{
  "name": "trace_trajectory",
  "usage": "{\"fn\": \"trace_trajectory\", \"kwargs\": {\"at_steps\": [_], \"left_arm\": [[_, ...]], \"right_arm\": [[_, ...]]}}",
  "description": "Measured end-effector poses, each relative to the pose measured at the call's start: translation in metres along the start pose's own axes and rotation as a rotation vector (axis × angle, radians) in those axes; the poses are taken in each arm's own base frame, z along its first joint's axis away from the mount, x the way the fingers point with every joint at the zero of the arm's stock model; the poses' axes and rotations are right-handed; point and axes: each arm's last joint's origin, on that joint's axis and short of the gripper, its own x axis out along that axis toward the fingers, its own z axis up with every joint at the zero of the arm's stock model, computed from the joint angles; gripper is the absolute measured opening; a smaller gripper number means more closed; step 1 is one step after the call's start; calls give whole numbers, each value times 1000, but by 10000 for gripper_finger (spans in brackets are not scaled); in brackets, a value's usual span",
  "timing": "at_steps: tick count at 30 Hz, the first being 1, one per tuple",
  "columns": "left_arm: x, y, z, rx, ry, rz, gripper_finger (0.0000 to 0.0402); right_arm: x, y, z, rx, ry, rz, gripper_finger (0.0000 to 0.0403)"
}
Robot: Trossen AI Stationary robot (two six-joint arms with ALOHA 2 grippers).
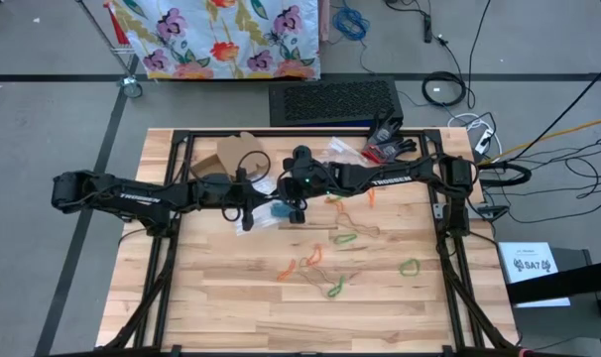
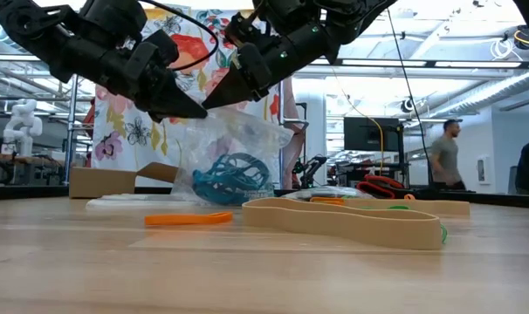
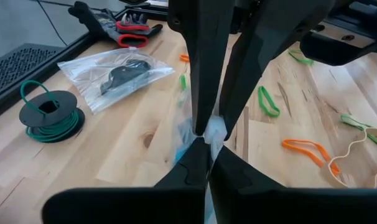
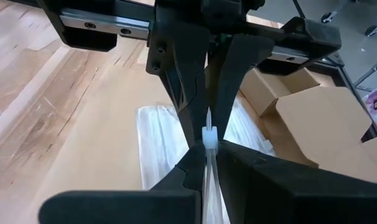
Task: Sort rubber bands
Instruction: Close the transparent zip bag
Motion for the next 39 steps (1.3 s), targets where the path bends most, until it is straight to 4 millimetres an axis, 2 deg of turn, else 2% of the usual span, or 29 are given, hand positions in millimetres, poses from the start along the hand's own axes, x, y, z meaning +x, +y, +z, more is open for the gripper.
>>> {"fn": "trace_trajectory", "kwargs": {"at_steps": [12,25,32,39], "left_arm": [[0,0,-2,1,24,-1,2],[-5,0,2,1,-5,24,1],[-8,0,5,1,-27,25,0],[-8,0,5,-5,-24,27,0]], "right_arm": [[-1,-3,-11,67,105,17,15],[-11,5,-35,123,381,77,15],[-26,6,-34,148,453,83,15],[-30,6,-33,149,468,86,15]]}}
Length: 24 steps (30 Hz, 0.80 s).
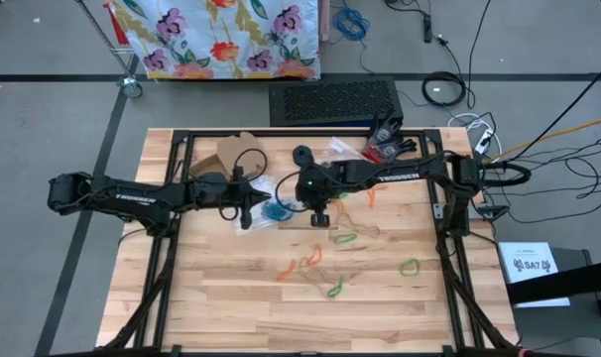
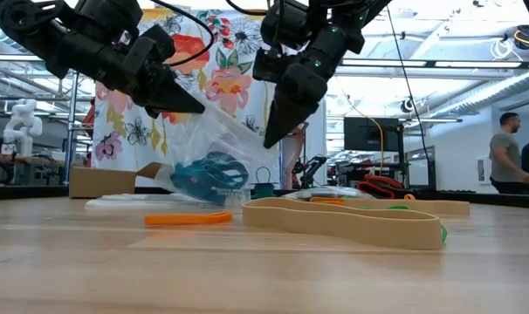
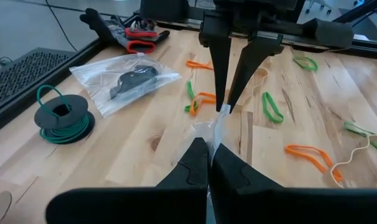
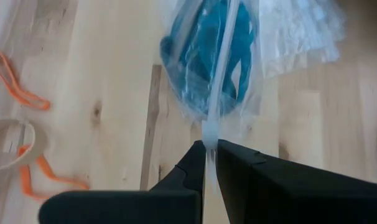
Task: Sort rubber bands
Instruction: Close the transparent zip bag
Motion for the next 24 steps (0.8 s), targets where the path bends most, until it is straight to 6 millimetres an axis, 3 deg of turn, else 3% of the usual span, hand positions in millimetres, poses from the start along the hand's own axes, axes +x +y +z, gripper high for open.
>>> {"fn": "trace_trajectory", "kwargs": {"at_steps": [12,24], "left_arm": [[0,0,0,-3,1,0,0],[0,-1,0,-6,0,-28,0]], "right_arm": [[0,-3,6,-44,-63,-7,30],[-3,-10,22,-59,-235,-53,147]]}}
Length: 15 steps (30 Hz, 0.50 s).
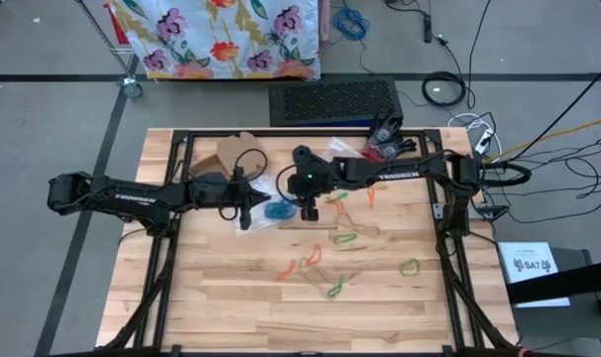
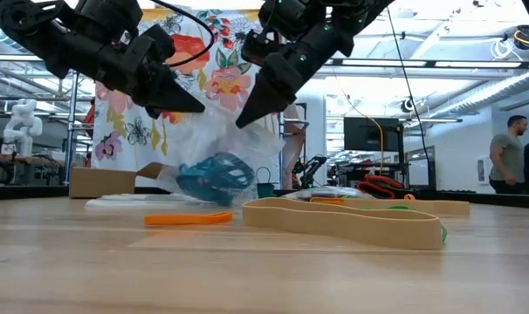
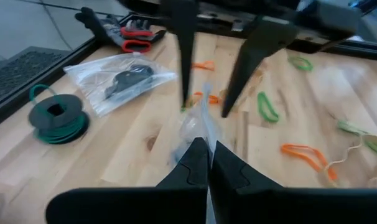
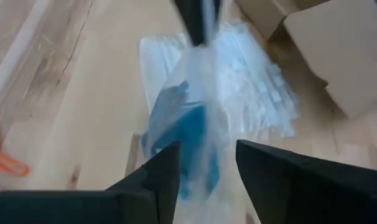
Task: Sort rubber bands
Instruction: Close the transparent zip bag
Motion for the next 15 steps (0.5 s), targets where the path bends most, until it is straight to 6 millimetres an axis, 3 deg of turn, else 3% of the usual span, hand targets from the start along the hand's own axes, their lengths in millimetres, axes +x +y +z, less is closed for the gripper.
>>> {"fn": "trace_trajectory", "kwargs": {"at_steps": [4,10,15], "left_arm": [[0,-1,4,-22,-38,-20,0],[0,-1,5,-48,-54,-25,22],[0,0,5,-74,-58,4,51]], "right_arm": [[0,-2,0,26,-6,-6,139],[0,0,-5,10,53,4,14],[-10,0,-12,31,167,-84,2]]}}
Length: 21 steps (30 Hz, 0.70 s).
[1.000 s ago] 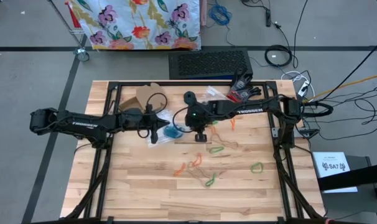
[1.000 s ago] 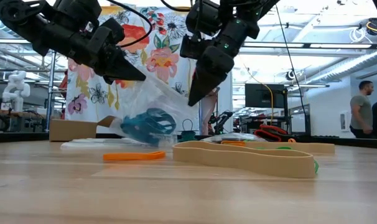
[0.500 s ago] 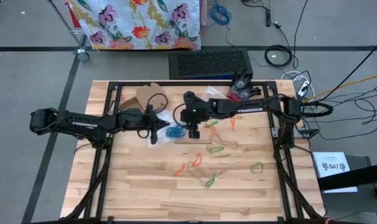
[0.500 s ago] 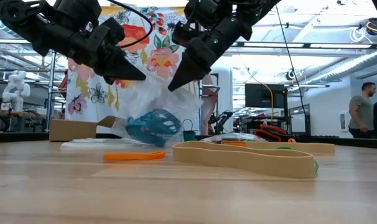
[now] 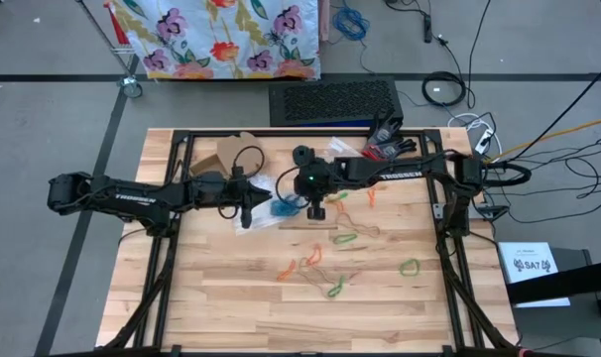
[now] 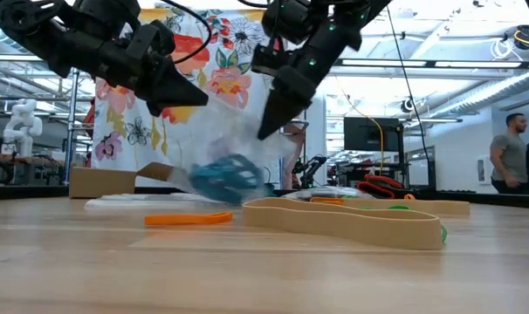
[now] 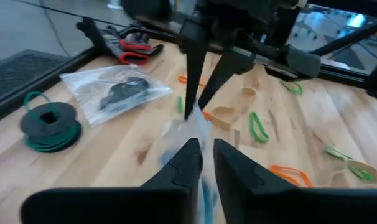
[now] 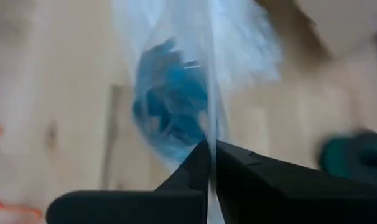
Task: Sort rubber bands
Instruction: Close the transparent zip bag
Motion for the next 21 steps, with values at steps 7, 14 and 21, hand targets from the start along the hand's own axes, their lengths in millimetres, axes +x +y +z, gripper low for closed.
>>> {"fn": "trace_trajectory", "kwargs": {"at_steps": [7,14,21], "left_arm": [[0,1,-1,-1,11,22,103],[0,1,-4,-2,41,27,109],[0,1,-5,-2,44,27,109]], "right_arm": [[-56,-6,8,36,-65,-109,1],[-103,-11,5,136,-95,-167,0],[-83,-35,-19,248,-79,-151,0]]}}
